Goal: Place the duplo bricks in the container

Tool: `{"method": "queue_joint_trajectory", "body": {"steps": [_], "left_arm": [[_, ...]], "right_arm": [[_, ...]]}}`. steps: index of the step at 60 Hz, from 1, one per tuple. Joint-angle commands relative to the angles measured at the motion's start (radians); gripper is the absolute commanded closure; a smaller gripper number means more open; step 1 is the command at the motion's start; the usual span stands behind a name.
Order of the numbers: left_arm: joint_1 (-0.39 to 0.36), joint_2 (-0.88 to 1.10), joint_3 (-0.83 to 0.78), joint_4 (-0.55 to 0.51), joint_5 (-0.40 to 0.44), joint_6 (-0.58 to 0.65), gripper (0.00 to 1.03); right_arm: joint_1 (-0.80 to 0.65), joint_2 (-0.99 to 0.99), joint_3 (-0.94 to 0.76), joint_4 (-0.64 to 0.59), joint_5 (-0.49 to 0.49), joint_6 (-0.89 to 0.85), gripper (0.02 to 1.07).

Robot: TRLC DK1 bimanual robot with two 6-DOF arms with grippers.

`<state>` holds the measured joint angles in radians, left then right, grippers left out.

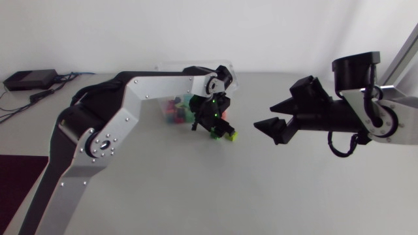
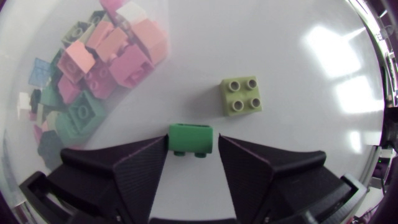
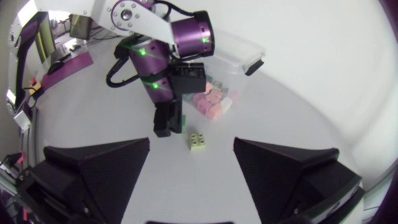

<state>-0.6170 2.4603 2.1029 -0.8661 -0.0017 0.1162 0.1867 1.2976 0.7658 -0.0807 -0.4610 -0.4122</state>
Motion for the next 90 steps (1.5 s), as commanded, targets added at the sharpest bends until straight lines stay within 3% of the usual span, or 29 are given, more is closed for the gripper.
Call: {"method": "queue_joint_trajectory", "body": {"steps": [1, 17, 30, 46, 58, 78, 90], "left_arm": [[-0.006, 0.048, 0.031, -0.016, 0.002, -0.033, 0.62], [0.007, -0.027, -0.070, -0.011, 0.005, -0.033, 0.67], [0.016, -0.294, -0.333, 0.059, 0.005, -0.018, 0.67], [0.028, -0.587, -0.544, 0.156, 0.005, 0.010, 0.67], [0.063, -0.684, -0.566, 0.211, 0.003, 0.017, 0.67], [0.154, -0.704, -0.564, 0.365, 0.005, 0.022, 0.67], [0.186, -0.701, -0.552, 0.406, 0.012, 0.020, 0.67]], "right_arm": [[-0.009, -0.001, -0.034, -0.005, -0.011, -0.034, 0.13], [-0.029, 0.147, 0.027, -0.007, -0.010, -0.122, 0.13], [-0.036, 0.376, 0.142, -0.019, -0.028, -0.200, 0.13], [0.036, 0.603, 0.345, -0.102, -0.021, -0.231, 0.13], [0.109, 0.732, 0.494, -0.195, 0.048, -0.243, 0.13], [0.122, 0.868, 0.635, -0.255, 0.096, -0.257, 0.44], [0.122, 0.882, 0.641, -0.264, 0.105, -0.263, 0.47]]}}
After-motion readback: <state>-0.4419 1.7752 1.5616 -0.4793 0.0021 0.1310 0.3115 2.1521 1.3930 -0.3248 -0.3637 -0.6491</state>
